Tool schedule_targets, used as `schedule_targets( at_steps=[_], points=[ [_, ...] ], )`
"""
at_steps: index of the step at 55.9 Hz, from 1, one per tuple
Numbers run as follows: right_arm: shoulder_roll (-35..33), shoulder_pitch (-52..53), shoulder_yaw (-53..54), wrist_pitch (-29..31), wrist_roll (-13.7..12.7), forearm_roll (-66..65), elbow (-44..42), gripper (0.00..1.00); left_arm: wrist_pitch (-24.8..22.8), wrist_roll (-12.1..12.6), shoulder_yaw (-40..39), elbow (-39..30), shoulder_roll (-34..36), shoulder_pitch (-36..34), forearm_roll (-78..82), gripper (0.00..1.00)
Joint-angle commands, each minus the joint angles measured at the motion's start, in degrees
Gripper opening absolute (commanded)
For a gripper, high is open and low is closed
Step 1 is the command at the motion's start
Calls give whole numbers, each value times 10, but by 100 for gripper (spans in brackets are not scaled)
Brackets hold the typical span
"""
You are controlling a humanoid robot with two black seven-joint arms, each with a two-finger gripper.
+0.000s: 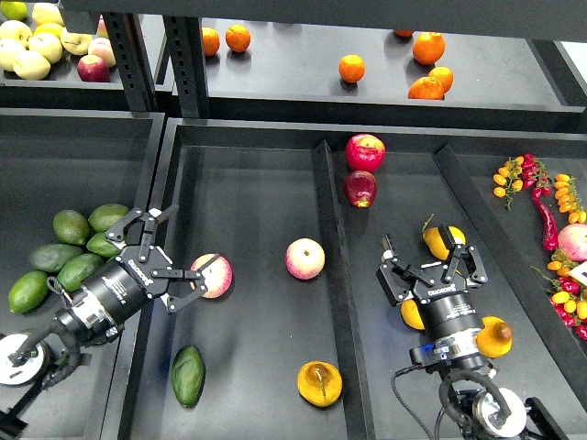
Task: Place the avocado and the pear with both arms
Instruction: 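Swing the left gripper down over the loose dark green avocado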
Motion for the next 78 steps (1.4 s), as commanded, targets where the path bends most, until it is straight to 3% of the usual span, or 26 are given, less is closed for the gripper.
schedule_targets(
  at_steps=[1,5,6,12,29,38,47,78],
  points=[
    [0,14,1,-18,0,-1,-2,100,0,24,93,2,51,-78,9,100],
    [0,25,0,-19,0,-1,-6,100,0,24,152,2,75,-139,9,100],
    [0,35,0,-20,0,-2,-8,100,0,24,204,2,90,-191,9,100],
    [0,46,1,-26,0,-2,-12,100,0,24,291,0,98,-270,8,100],
    [0,66,1,-54,0,-2,-13,100,0,24,521,23,93,-430,88,100],
    [0,66,1,-54,0,-2,-13,100,0,24,588,55,54,-429,198,100],
    [0,65,1,-53,0,-2,-13,100,0,24,593,86,26,-400,277,100],
    [0,66,1,-52,0,-1,-12,100,0,24,610,142,-51,-369,299,100]
  ],
)
